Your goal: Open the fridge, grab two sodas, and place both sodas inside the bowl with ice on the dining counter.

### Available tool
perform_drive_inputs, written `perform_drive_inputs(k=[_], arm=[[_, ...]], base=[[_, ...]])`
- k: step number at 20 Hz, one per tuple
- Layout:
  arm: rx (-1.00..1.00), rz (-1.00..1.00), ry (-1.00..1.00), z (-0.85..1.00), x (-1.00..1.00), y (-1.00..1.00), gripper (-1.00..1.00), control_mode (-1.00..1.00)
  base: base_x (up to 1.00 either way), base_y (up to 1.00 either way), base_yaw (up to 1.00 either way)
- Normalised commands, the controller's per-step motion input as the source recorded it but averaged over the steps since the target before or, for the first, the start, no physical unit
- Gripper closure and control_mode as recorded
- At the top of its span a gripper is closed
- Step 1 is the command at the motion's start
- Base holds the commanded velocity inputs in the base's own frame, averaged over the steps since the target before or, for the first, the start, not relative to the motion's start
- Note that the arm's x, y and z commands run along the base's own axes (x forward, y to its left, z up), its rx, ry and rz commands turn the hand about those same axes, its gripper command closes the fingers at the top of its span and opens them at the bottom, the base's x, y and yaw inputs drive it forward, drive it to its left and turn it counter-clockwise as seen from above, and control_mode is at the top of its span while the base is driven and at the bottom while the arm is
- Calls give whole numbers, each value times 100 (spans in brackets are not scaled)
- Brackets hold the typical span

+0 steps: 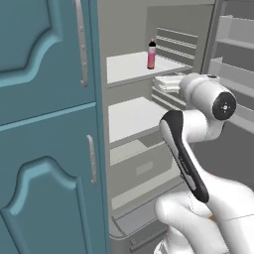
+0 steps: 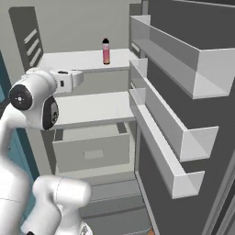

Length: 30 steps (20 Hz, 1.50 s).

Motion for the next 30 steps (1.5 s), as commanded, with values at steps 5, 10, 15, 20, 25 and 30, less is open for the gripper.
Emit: perform_drive_inputs(k=[5, 10, 15, 20, 25, 30], arm=[[1, 2, 0, 5, 63, -14, -100, -100], [0, 1, 0, 12, 60, -5, -100, -100], [0, 0, 0, 9, 39, -16, -100, -100], [0, 0, 0, 7, 33, -22, -100, -100], [0, 0, 0, 1, 56, -8, -100, -100], [0, 0, 1, 0, 63, -3, -100, -100]], base=[[0, 0, 0], [0, 0, 0], [0, 0, 0], [0, 0, 0], [0, 0, 0], [0, 0, 0]])
